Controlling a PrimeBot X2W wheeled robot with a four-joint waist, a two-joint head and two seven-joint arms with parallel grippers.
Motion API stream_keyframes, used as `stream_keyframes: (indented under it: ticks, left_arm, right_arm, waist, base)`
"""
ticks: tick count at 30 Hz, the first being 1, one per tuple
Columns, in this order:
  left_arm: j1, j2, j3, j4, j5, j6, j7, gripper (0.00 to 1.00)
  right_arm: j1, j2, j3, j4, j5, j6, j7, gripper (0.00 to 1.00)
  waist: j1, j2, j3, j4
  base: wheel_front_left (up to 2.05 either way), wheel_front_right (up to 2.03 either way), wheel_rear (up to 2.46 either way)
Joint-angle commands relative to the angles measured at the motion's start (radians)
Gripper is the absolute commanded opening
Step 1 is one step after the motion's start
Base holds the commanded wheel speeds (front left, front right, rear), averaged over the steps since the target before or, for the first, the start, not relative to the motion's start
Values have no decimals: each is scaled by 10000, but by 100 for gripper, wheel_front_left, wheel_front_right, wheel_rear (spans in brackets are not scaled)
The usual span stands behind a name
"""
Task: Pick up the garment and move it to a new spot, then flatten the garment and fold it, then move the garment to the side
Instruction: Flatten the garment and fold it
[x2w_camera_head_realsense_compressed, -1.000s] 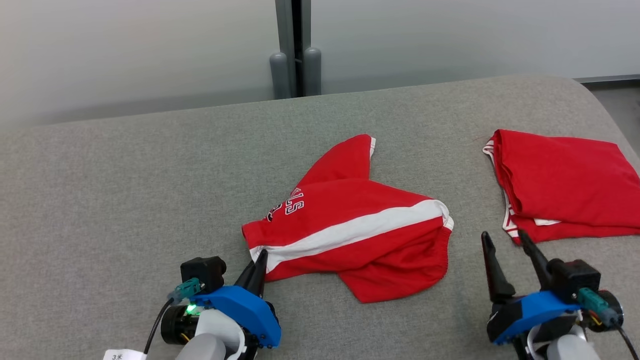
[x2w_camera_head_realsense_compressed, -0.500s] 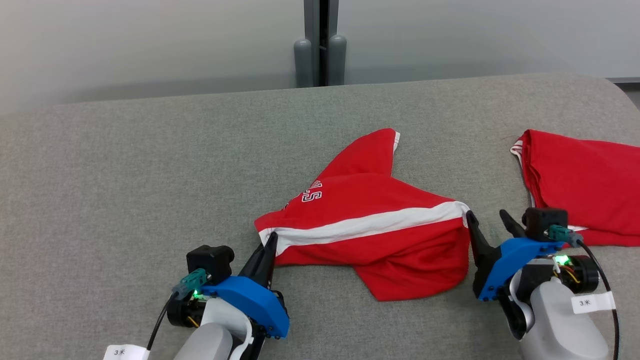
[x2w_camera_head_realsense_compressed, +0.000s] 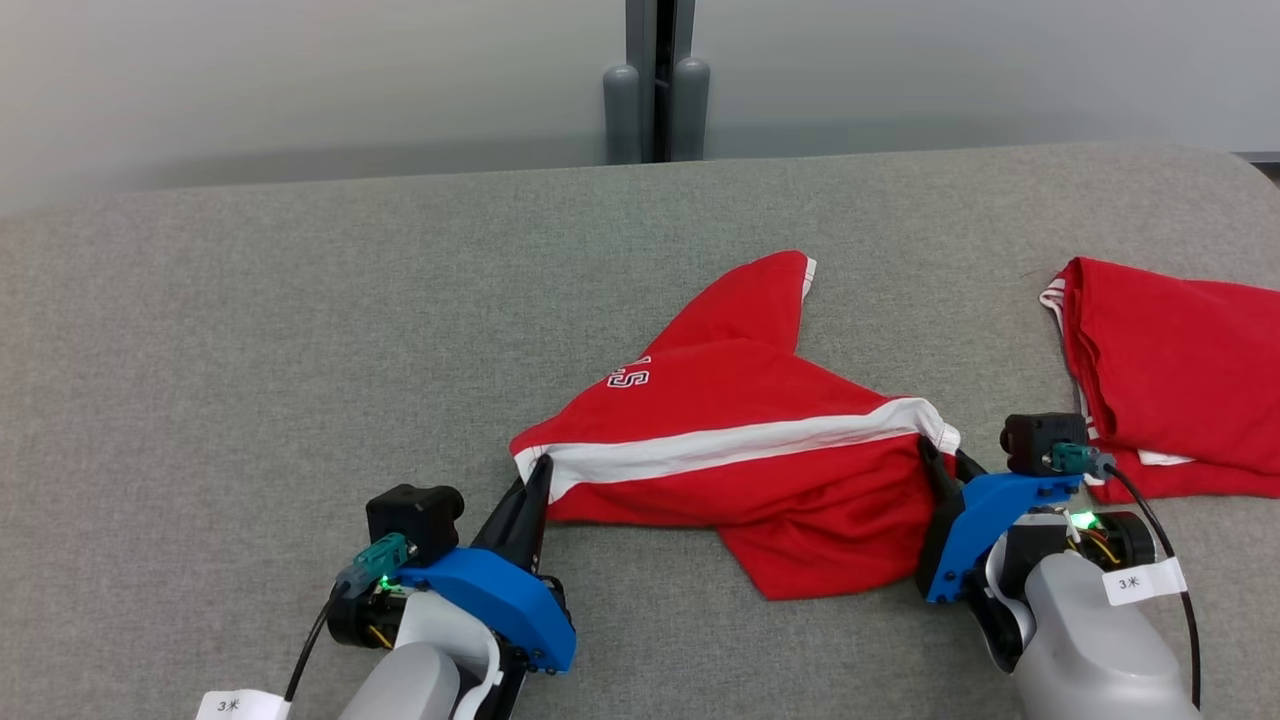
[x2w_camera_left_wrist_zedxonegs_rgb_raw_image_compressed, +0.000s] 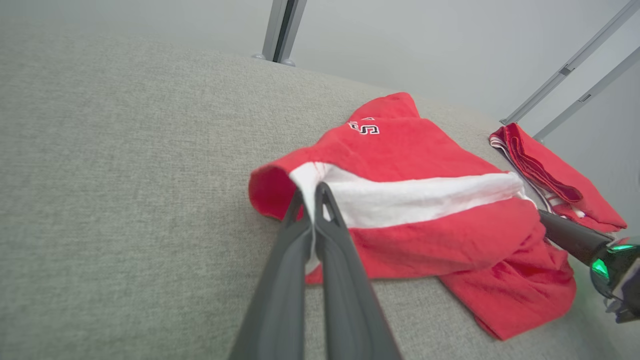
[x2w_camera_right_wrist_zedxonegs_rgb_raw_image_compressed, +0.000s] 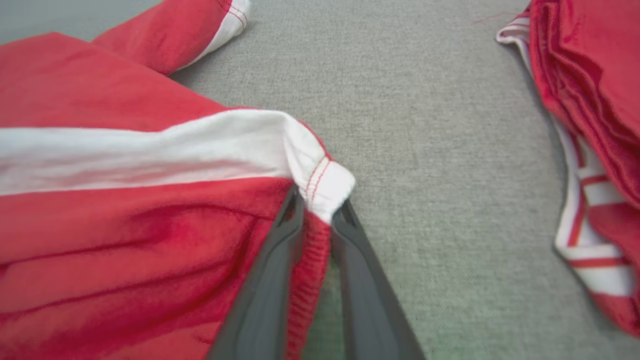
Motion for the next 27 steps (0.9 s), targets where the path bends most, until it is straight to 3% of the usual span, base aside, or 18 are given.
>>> stream_keyframes:
  ticks: [1, 2, 4, 10, 16, 22, 27]
  left_arm:
    - [74, 59, -1, -69, 23, 49, 19, 0]
    - [75, 77, 2, -102, 19, 64, 32, 0]
    - [84, 128, 13, -161, 8, 89, 38, 0]
    - [102, 239, 87, -392, -50, 159, -56, 0]
    - [-157, 463, 281, -976, -60, 174, -289, 0]
    - [-528, 855, 651, -2219, -182, 201, -267, 0]
    - [-871, 1381, 1125, -3755, -228, 376, -52, 0]
  right_arm:
    - [-193, -19, 41, 119, 54, 1, -89, 20]
    - [-266, -19, 85, 198, 84, 1, -161, 16]
    - [-403, -19, 128, 306, 139, 1, -369, 0]
    - [-752, -19, 268, 320, 112, 1, -1064, 0]
    - [-909, -18, 636, -479, 30, 1, -1422, 0]
    - [-501, -90, 1227, -2357, 174, 1, -1405, 0]
    - [140, -531, 1790, -5049, 503, 1, -912, 0]
  waist:
    - [0, 0, 14, 2]
    - [0, 0, 24, 3]
    - [0, 0, 41, -1]
    - [0, 0, -43, -70]
    - [0, 0, -489, -182]
    - [0, 0, -1210, -244]
    - [0, 0, -1809, -279]
  base:
    - [0, 0, 0]
    - [0, 0, 0]
    - [0, 0, 0]
    - [0, 0, 0]
    - [0, 0, 0]
    - [0, 0, 0]
    - [0, 0, 0]
